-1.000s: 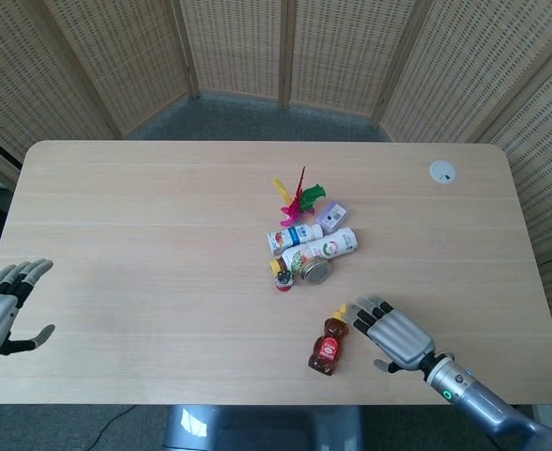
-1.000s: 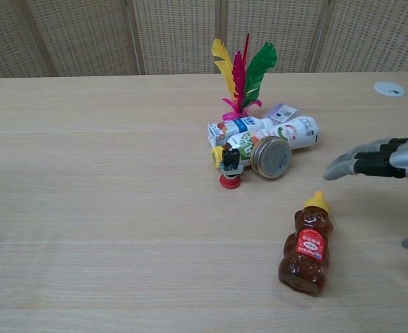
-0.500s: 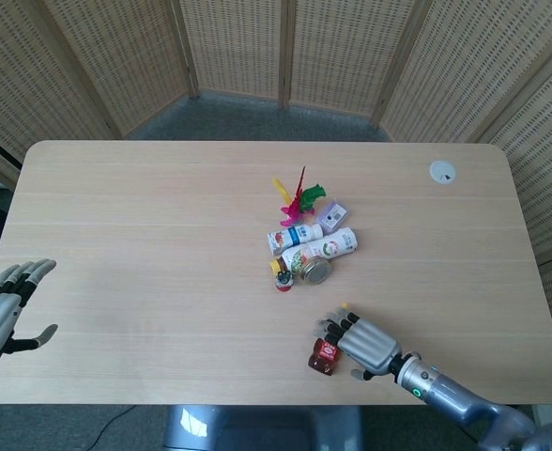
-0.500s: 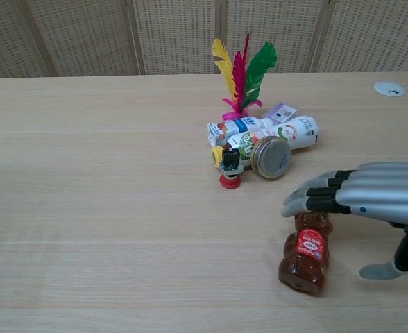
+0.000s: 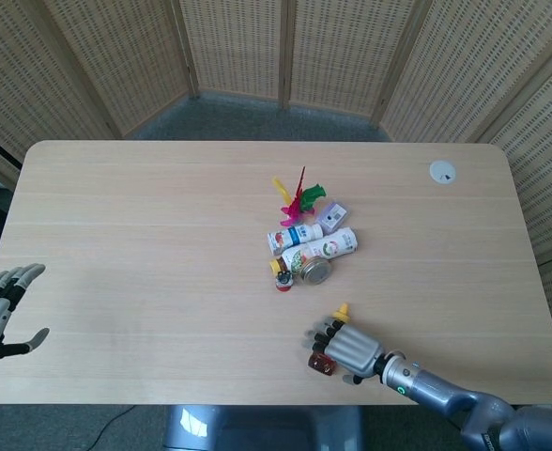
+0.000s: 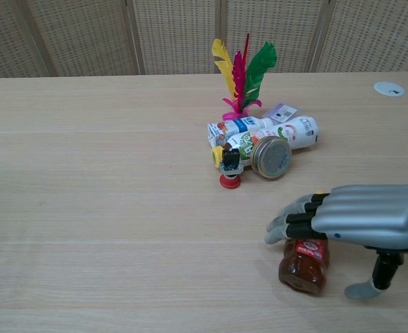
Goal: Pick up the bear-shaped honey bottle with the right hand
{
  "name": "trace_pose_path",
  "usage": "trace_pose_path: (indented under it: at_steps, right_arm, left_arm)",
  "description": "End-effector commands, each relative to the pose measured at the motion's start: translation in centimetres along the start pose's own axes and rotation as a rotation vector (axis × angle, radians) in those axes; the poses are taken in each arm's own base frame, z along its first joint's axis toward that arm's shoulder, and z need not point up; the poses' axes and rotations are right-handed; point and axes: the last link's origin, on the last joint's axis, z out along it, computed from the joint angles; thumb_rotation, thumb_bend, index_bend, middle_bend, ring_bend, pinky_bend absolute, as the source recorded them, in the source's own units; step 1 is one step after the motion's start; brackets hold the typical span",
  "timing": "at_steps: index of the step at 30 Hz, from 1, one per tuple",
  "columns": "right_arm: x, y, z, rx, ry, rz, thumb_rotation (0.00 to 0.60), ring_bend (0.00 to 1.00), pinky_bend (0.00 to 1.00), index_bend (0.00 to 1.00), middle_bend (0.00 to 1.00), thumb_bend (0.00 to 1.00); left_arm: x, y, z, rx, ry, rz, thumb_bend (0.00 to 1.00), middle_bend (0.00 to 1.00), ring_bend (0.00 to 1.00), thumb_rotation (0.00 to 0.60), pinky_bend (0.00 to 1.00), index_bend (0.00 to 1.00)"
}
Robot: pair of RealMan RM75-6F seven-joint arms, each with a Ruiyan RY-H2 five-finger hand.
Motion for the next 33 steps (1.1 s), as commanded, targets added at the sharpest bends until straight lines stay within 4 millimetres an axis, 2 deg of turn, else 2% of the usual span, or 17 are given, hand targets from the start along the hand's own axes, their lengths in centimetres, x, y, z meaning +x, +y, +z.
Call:
trace_pose_path:
  at_steps: [1,6,10,12,13,16,20,28,33]
  right_arm:
    - [-0.4,0.0,0.4,0.012,-0.014,0.004,0.6,0.0,0.0,0.0,0.0,0.26]
    - [-0.4,0.3,1.5,0.036,0.0,0.005,0.6,0.0,0.0,0.02,0.03,0.26]
    - [-0.8,0.6,2.3,0.054,-0.014,0.011,0.6,0.0,0.0,0.16,0.17,0.28]
    - [-0.9,0.6,2.5,0.064,-0.011,0.021,0.6,0.01,0.0,0.27,0.3,0.3]
    - [-0.8,0.7,2.6,0.066,-0.007,0.025,0.6,0.04,0.0,0.32,0.35,0.31]
    - [-0.7,1.1,2.7,0.065,0.006,0.038,0.6,0.24,0.04,0.5,0.57,0.33]
    - [-0.4,1.7,2.6,0.049,0.019,0.059,0.6,0.38,0.18,0.6,0.7,0.34]
    - [1.3,3.4,1.3,-0.014,0.084,0.055,0.6,0.41,0.19,0.62,0.73,0.33]
    - [3.4,4.6,0.0,-0.065,0.147,0.032,0.6,0.41,0.19,0.62,0.72,0.33]
  left_arm:
    - [0.1,-0.1,-0.1,0.003,0.003,-0.003,0.34,0.0,0.0,0.6,0.0,0.0]
    - [0.3,-0.3,-0.5,0.013,0.013,-0.012,0.34,0.0,0.0,0.6,0.0,0.0]
    - [0.4,-0.4,-0.8,0.02,0.013,-0.022,0.35,0.0,0.0,0.6,0.0,0.0]
    - [0.5,-0.5,-1.0,0.024,0.013,-0.031,0.35,0.0,0.0,0.6,0.0,0.0]
    - [0.5,-0.6,-1.1,0.026,0.014,-0.035,0.34,0.0,0.0,0.6,0.0,0.0]
    - [0.6,-0.8,-1.1,0.031,0.02,-0.04,0.34,0.0,0.0,0.6,0.0,0.0]
    - [0.3,-0.7,-1.0,0.029,0.01,-0.046,0.34,0.0,0.0,0.6,0.0,0.0]
    - [0.0,-0.7,-0.6,0.024,0.004,-0.049,0.33,0.0,0.0,0.6,0.0,0.0]
    - [-0.5,-0.6,-0.5,0.021,-0.002,-0.046,0.34,0.0,0.0,0.6,0.0,0.0]
